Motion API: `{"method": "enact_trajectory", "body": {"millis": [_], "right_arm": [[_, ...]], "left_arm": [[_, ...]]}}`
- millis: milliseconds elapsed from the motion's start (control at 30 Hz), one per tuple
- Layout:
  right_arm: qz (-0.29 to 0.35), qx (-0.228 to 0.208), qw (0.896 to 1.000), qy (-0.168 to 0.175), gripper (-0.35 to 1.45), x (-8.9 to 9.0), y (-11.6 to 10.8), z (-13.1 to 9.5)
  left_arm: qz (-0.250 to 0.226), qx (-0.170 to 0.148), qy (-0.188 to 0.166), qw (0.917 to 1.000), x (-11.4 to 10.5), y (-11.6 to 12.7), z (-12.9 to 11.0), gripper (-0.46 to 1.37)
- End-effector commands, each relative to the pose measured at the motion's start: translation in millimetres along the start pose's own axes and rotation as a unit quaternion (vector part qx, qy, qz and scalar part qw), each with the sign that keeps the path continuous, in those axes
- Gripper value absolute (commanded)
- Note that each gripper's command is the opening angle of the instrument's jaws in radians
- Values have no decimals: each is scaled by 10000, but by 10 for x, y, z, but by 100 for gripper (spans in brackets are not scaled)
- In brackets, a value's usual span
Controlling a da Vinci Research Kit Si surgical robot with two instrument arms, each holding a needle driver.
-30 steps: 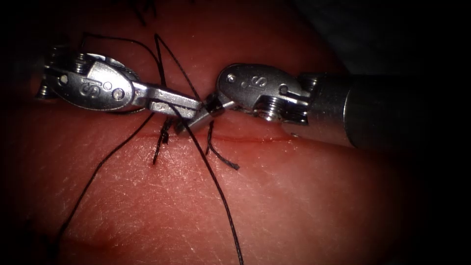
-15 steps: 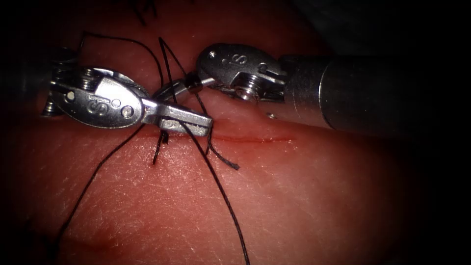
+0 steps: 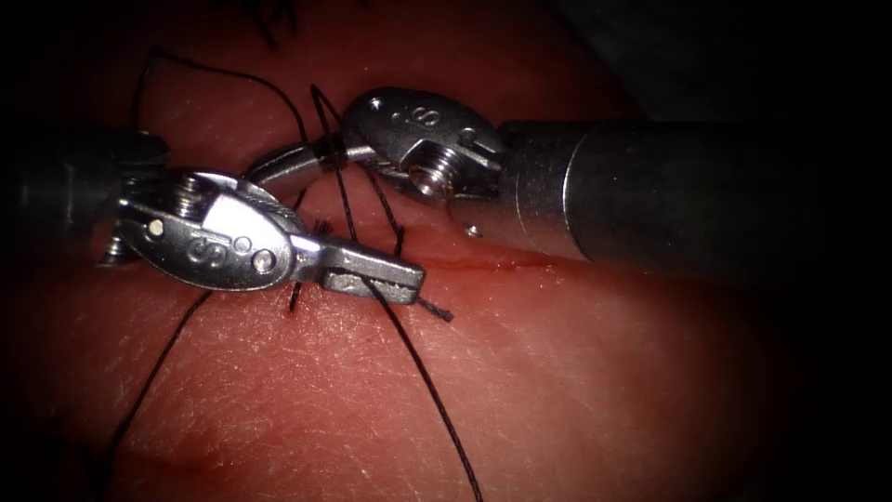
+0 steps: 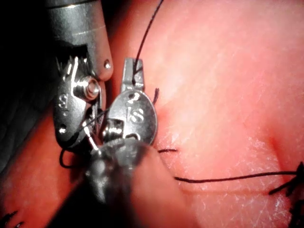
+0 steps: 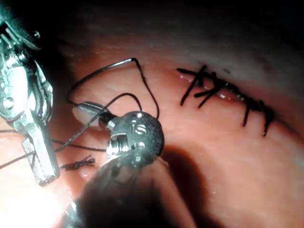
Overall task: Wound Closure
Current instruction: Wrap the suture once clockwise around the right gripper
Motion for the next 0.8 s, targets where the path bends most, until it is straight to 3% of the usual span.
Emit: {"method": "enact_trajectory", "body": {"millis": [33, 300, 500, 800], "right_arm": [[24, -18, 10000, 41, -35, 0, 0, 1], [272, -81, 9988, 389, -35, -1, 1, 1], [460, -61, 9967, 662, -35, 0, 5, -1], [478, 553, 9922, 1011, -35, 6, -1, -4]], "left_arm": [[-38, 32, -10, 10000, 0, 1, 0, -35], [-389, 428, 0, 9983, -4, 9, 2, -35], [-1036, 578, 50, 9929, -17, 22, 7, -35], [-1364, 653, 210, 9883, -35, 29, 7, -35]]}}
